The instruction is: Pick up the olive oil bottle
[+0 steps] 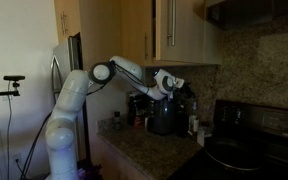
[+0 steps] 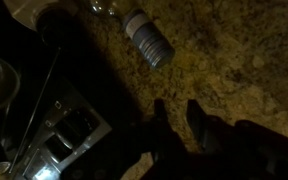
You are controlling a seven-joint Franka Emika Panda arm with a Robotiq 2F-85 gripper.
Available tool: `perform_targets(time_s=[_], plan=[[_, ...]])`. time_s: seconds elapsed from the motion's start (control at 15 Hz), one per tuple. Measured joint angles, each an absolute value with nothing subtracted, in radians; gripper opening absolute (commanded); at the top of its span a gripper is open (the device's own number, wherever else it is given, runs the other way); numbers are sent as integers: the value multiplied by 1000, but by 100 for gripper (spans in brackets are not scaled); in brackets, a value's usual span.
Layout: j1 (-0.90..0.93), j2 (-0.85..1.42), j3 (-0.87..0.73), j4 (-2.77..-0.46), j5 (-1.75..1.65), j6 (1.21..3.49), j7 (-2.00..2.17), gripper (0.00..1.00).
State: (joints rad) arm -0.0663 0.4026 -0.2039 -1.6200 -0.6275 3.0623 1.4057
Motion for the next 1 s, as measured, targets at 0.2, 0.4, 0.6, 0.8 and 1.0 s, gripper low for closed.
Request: perform_targets(time_s=[0.2, 0.4, 0.6, 0.8, 1.0], plan=[[-115, 311, -85, -1699, -512, 2878, 1295, 76], [-114, 237, -37, -1731, -439, 2645, 1224, 99], [-85, 187, -50, -1730, -343, 2508, 1132, 99], [-69, 193, -68, -1730, -344, 2511, 1136, 100], [-54, 197, -81, -1731, -345, 2519, 1131, 100]])
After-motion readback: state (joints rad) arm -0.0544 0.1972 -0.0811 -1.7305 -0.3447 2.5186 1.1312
